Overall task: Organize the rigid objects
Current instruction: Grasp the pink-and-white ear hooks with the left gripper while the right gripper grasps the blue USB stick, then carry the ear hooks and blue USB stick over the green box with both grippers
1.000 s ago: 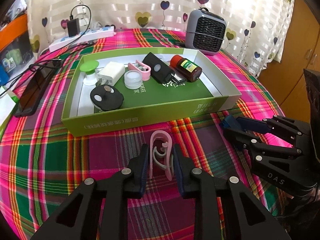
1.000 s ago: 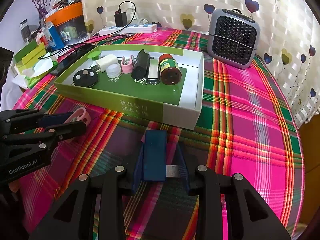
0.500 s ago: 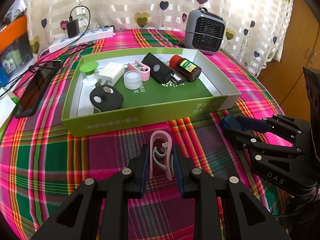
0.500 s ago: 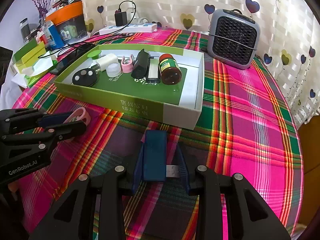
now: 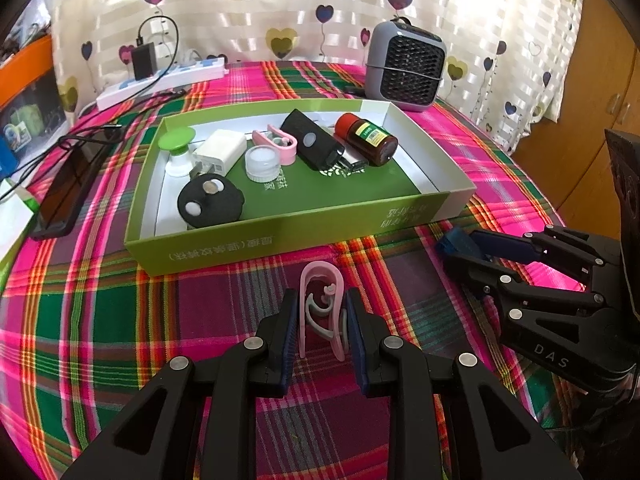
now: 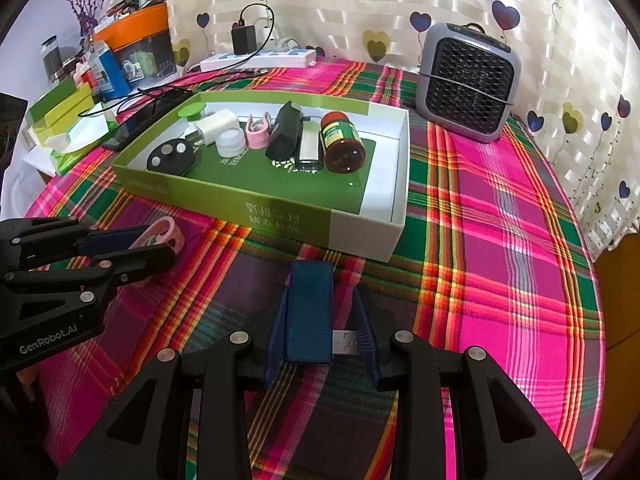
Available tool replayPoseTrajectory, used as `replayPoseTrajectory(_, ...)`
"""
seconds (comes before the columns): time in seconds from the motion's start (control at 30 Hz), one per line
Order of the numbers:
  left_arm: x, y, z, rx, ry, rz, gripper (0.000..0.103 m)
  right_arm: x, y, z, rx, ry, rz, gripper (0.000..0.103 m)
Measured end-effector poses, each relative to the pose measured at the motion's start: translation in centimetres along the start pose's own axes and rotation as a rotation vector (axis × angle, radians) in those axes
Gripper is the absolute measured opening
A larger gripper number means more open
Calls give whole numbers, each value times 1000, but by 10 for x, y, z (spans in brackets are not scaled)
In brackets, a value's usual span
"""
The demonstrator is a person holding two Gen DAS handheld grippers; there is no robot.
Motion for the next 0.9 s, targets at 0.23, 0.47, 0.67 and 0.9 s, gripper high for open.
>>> replayPoseTrajectory(0.23,5,-1,-1,-6,0,-12,22,3,0,1,1,1,-4,34)
replayPoseTrajectory(0.47,17,3,-2,-12,4,-39,22,14,2,1,2,0,-26,34)
replayPoseTrajectory(0.67,28,11,-3,-24,4,-66,22,24,8,1,4,-4,-52,34)
replayPoseTrajectory(0.9,34,21,-1,-31,3,-83,22,36,21,1,6,-14,-83,34)
Point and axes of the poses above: each gripper's, at about its wrist camera, not at the fingertips, and x roughly against the way its jaws point, z to its left, y to its top, the point moved 4 cm from there along -x, roughly the way its jaws point, and after that the axes turned 9 degrees about z, right-handed, at the moved point
